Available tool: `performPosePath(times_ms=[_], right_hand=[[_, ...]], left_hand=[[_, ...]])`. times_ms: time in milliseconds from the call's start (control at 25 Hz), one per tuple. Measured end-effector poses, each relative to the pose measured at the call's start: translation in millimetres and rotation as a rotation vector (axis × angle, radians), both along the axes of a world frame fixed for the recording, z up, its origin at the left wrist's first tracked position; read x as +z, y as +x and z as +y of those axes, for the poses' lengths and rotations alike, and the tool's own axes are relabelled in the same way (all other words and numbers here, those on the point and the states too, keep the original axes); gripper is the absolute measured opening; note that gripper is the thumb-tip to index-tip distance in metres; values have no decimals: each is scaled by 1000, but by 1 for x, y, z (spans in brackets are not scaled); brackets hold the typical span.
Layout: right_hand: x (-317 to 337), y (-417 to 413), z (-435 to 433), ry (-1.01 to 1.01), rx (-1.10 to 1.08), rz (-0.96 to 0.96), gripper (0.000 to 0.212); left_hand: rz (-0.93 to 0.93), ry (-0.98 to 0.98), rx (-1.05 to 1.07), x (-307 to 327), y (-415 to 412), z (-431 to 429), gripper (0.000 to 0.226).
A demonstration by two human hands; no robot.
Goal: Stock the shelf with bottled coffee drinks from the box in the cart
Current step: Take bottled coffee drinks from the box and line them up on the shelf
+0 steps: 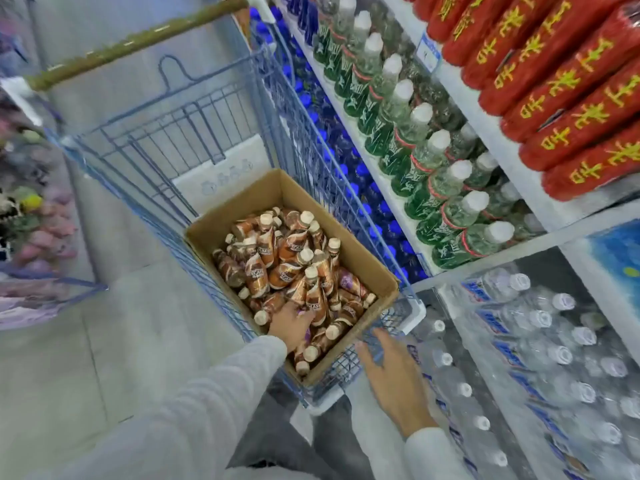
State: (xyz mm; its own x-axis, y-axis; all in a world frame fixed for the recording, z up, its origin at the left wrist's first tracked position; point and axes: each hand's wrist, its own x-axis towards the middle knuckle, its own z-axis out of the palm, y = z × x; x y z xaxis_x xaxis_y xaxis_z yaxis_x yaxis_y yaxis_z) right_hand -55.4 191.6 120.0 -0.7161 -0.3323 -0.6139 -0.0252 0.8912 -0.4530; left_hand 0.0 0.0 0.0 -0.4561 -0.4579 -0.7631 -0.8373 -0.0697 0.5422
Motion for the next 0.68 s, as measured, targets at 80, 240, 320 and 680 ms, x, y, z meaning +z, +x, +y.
performPosePath(times_ms=[80, 240, 320, 680], right_hand=[[-14, -7, -6, 2, 36, -19, 59], [-33, -20, -8, 19, 106, -69, 58], [-39, -28, -7, 14, 112, -66, 58], [-55, -44, 8, 24, 159, -34, 54]], left_hand=[[-7, 35, 105, -16, -16, 1, 52], [-71, 67, 214, -50, -49, 10, 61], [-127, 21, 215, -66, -64, 16, 69], [-202, -191, 260, -90, -80, 45, 70]])
